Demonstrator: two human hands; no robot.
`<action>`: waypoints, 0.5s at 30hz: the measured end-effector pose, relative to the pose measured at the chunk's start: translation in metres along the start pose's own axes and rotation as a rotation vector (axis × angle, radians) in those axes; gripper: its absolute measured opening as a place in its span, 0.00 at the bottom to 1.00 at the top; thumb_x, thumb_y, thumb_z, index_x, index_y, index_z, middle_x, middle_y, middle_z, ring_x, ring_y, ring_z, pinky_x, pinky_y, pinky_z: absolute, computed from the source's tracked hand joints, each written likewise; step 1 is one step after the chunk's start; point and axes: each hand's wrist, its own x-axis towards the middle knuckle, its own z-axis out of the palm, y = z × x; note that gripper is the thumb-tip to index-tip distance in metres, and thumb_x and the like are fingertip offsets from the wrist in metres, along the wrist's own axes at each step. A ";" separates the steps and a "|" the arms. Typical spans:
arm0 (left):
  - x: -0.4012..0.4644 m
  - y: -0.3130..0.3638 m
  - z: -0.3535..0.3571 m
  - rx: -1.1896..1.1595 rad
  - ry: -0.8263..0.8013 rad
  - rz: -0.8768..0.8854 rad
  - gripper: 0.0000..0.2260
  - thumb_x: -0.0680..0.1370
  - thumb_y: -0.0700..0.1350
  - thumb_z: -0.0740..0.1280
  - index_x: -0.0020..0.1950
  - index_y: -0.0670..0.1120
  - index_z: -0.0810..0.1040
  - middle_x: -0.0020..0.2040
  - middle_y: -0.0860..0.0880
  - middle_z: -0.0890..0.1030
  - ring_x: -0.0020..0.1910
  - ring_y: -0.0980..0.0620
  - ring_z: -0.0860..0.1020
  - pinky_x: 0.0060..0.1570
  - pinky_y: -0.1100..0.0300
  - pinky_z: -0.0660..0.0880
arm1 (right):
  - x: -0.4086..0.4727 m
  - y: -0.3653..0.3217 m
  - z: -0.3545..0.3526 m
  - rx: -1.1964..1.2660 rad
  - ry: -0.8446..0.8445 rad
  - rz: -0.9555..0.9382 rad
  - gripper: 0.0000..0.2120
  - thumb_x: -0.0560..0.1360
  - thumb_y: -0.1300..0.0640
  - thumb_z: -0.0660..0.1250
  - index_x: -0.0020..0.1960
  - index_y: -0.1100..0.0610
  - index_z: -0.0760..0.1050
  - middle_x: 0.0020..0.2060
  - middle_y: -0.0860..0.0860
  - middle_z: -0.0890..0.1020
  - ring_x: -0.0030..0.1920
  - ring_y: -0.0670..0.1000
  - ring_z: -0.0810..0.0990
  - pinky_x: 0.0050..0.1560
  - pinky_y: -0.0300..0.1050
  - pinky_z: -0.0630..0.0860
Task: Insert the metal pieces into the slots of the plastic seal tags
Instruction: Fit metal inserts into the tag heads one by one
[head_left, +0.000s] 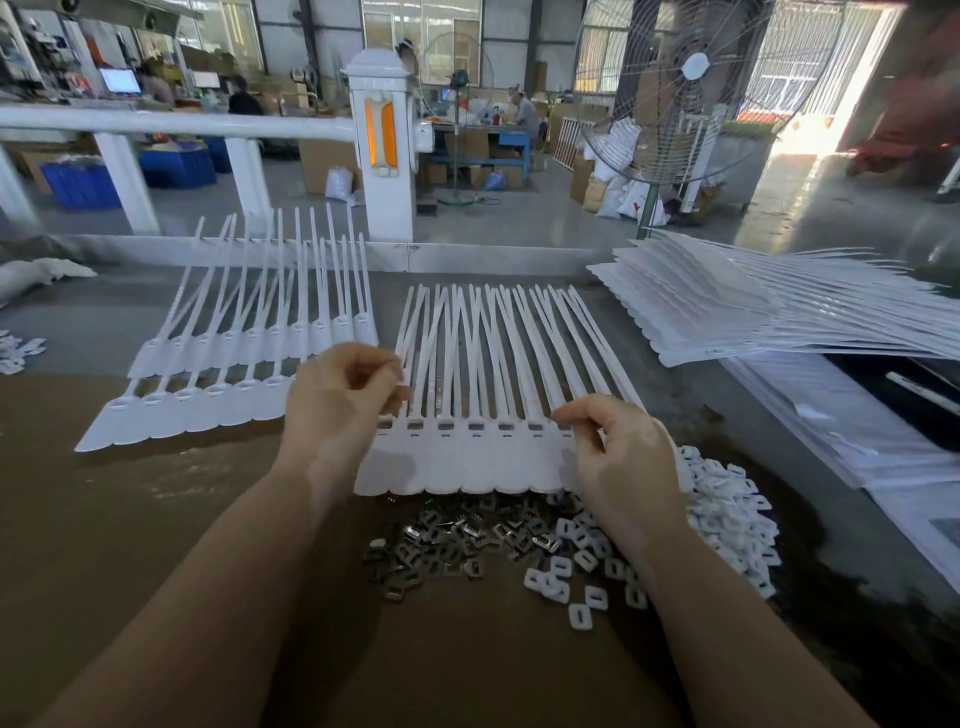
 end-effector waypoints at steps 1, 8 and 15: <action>-0.001 -0.004 -0.003 -0.046 0.040 -0.031 0.06 0.77 0.38 0.67 0.45 0.49 0.79 0.39 0.50 0.83 0.39 0.57 0.83 0.39 0.66 0.79 | 0.000 -0.001 0.000 -0.006 -0.011 -0.012 0.12 0.76 0.67 0.61 0.48 0.56 0.81 0.45 0.49 0.82 0.43 0.48 0.77 0.47 0.45 0.75; -0.002 -0.013 -0.011 0.195 0.110 0.006 0.06 0.73 0.40 0.71 0.41 0.52 0.81 0.39 0.56 0.82 0.39 0.63 0.80 0.37 0.72 0.72 | -0.002 -0.003 0.002 -0.054 -0.032 -0.084 0.11 0.75 0.68 0.62 0.46 0.57 0.81 0.42 0.48 0.82 0.47 0.50 0.78 0.50 0.46 0.75; -0.006 -0.011 -0.015 0.380 -0.005 0.066 0.08 0.72 0.38 0.72 0.42 0.51 0.81 0.40 0.55 0.83 0.43 0.62 0.80 0.45 0.73 0.70 | -0.003 -0.001 0.003 -0.063 -0.022 -0.107 0.10 0.74 0.69 0.63 0.44 0.58 0.81 0.41 0.49 0.82 0.43 0.50 0.78 0.47 0.43 0.74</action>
